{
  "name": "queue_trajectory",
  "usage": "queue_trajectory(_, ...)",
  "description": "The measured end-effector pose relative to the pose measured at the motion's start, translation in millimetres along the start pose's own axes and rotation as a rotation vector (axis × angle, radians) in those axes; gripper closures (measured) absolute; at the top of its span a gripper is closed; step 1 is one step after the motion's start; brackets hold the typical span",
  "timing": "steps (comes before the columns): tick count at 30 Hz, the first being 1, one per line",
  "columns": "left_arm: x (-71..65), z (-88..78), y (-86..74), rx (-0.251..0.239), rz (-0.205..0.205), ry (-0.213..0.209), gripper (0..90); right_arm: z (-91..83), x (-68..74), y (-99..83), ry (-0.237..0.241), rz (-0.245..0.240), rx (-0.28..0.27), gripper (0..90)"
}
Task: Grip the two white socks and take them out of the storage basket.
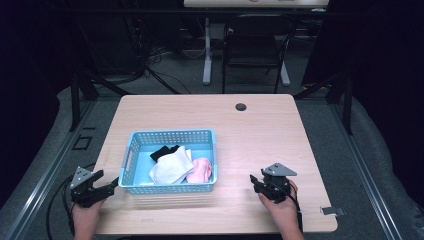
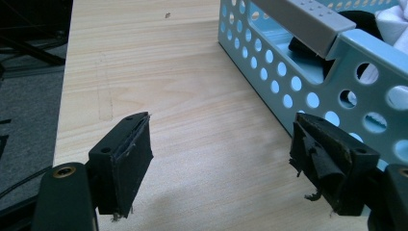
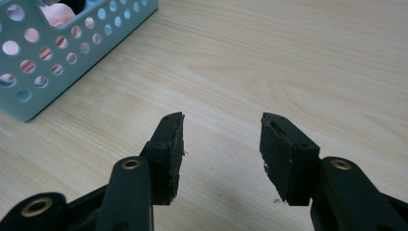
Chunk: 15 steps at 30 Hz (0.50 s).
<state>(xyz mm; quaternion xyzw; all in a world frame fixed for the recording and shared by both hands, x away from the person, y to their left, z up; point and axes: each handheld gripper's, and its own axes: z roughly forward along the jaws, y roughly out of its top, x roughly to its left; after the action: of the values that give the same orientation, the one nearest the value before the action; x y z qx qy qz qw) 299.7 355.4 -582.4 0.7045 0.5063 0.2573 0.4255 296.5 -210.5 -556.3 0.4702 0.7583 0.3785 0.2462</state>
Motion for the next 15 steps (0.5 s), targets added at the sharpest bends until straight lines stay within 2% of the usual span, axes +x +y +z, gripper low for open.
queue_trajectory(3, -0.4, 0.2, 0.2, 0.000, 0.002, -0.001, 22.3, -2.1, 2.6, 0.7, -0.007, -0.019, -0.028, 51.3)
queue_trajectory(4, -0.7, 0.0, 0.6, 0.010, 0.006, -0.002, 22.3, -3.0, 3.6, 1.3, -0.003, -0.014, -0.039, 47.9)
queue_trajectory(7, -1.1, 0.0, 0.7, 0.008, 0.007, -0.003, 22.3, -1.7, 5.0, 1.0, 0.018, -0.024, -0.032, 44.2)
queue_trajectory(9, -1.1, 0.1, 1.0, 0.003, 0.008, -0.007, 22.3, -0.2, 7.3, -0.3, 0.011, -0.051, -0.005, 44.3)
queue_trajectory(15, -1.6, -0.8, 1.1, 0.001, 0.008, -0.007, 22.3, -3.6, 6.9, -2.1, 0.018, -0.001, -0.042, 46.5)
